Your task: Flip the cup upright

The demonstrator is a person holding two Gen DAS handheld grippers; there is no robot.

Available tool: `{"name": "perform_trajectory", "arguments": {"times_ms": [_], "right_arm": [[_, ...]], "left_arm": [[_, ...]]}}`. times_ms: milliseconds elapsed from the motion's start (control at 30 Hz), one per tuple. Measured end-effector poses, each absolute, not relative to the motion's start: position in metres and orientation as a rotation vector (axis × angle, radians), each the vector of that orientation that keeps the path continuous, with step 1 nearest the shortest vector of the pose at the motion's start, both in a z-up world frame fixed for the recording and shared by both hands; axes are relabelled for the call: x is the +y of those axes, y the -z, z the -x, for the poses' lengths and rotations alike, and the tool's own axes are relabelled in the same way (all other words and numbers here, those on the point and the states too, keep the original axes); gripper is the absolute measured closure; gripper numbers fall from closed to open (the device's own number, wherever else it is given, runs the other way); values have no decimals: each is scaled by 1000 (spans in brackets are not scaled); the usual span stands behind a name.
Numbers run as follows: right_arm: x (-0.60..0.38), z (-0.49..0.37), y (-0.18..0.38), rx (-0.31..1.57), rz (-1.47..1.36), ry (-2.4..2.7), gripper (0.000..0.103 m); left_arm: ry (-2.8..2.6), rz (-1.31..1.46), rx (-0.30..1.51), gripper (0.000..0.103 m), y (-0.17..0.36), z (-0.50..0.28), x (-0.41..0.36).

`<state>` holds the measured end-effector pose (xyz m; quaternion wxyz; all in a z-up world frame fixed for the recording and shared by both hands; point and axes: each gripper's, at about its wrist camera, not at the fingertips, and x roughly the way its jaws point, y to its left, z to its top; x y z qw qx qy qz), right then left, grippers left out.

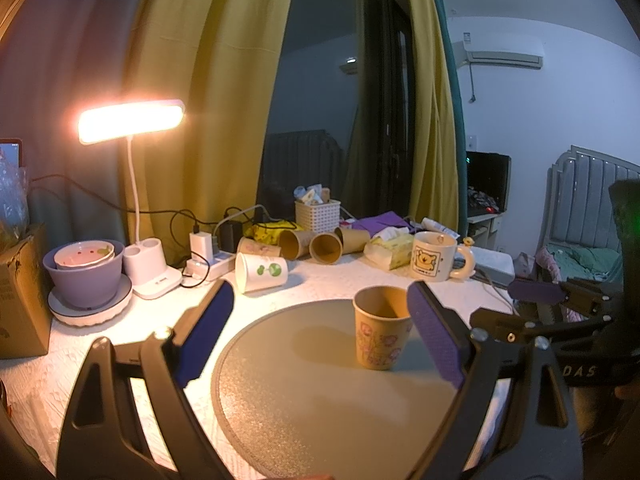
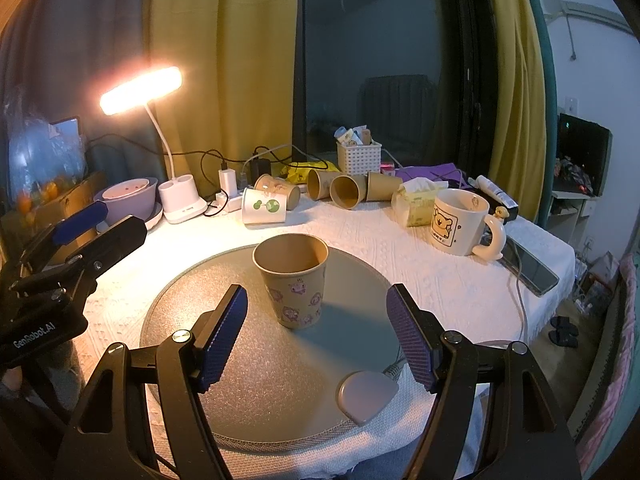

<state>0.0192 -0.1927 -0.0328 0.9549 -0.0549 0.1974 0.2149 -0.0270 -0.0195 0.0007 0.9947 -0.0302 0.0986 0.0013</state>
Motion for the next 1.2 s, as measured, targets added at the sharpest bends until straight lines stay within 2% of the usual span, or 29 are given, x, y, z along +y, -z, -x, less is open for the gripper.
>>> {"name": "perform_trajectory", "arguments": {"times_ms": [1200], "right_arm": [[-194,-20,36,411,109,-438,28]], "left_arm": [[-2,61,200,14,0,27,-21]]}}
